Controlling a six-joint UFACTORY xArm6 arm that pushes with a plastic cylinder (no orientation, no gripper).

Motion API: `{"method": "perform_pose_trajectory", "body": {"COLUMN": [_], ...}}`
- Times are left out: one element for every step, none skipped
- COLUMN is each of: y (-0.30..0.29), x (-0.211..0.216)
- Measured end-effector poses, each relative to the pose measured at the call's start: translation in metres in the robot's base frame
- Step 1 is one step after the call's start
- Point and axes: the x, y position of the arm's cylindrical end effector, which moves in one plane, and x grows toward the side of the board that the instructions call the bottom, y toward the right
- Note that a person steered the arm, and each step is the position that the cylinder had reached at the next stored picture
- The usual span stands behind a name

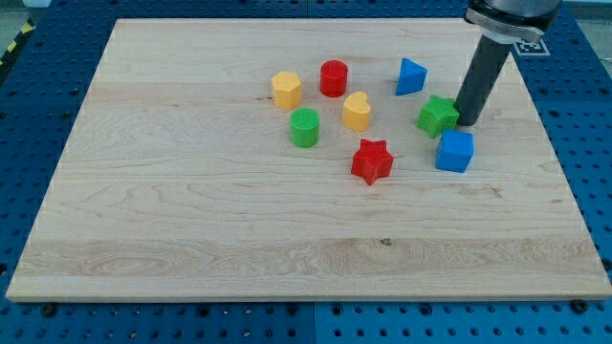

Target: Move the green star closer to the yellow heart

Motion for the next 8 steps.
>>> {"method": "perform_pose_trajectory", "body": {"y": [-0.003, -0.003, -0.008, -0.016, -0.028, -0.04, -0.052, -0.082], "x": [0.0, 0.0, -0.012, -0.019, -0.021, -0.021, -0.021, -0.022]}}
